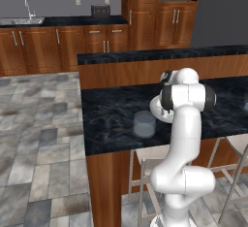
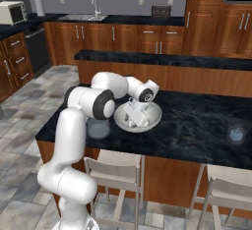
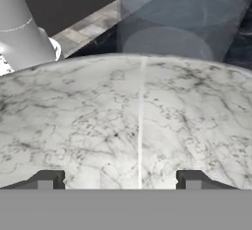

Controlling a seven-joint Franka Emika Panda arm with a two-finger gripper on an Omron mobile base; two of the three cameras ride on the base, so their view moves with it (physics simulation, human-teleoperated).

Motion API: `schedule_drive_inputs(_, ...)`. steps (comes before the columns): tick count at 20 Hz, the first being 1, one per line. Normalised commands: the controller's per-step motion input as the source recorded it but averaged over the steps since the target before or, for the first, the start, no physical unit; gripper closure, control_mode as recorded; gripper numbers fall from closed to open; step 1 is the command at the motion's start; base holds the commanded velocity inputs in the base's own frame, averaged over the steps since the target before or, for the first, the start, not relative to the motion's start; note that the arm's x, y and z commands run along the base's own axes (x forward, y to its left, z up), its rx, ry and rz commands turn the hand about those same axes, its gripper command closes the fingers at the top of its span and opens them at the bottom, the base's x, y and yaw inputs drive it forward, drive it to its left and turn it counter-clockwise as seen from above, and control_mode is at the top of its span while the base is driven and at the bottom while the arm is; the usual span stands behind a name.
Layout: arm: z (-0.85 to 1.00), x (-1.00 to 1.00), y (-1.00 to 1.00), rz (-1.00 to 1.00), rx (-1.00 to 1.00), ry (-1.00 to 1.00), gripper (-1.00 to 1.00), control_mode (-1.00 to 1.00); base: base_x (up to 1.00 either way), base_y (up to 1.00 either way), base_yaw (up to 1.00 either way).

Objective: There are four ice cubes in the ice bowl. Place two ice cubes in each glass of water.

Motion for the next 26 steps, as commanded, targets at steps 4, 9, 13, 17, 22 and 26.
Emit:
schedule_drive_inputs(4,-0.11,0.20,-0.12,-0.07,0.00,0.00,-1.00,-1.00,0.00,0.00,0.00)
schedule_drive_inputs(9,-0.37,0.03,-0.24,-0.11,-0.06,0.01,-1.00,-1.00,0.00,0.00,0.00)
schedule_drive_inputs(13,-0.59,0.00,-0.04,-0.21,-0.11,0.02,-1.00,-1.00,0.00,0.00,0.00)
schedule_drive_inputs(17,-0.62,0.00,-0.05,-0.23,-0.11,0.01,-1.00,-1.00,0.00,0.00,0.00)
schedule_drive_inputs(22,-0.79,-0.06,-0.36,-0.27,-0.13,0.10,-1.00,-1.00,0.00,0.00,0.00)
schedule_drive_inputs(26,-0.86,-0.15,-0.57,-0.26,-0.12,0.02,-1.00,-1.00,0.00,0.00,0.00)
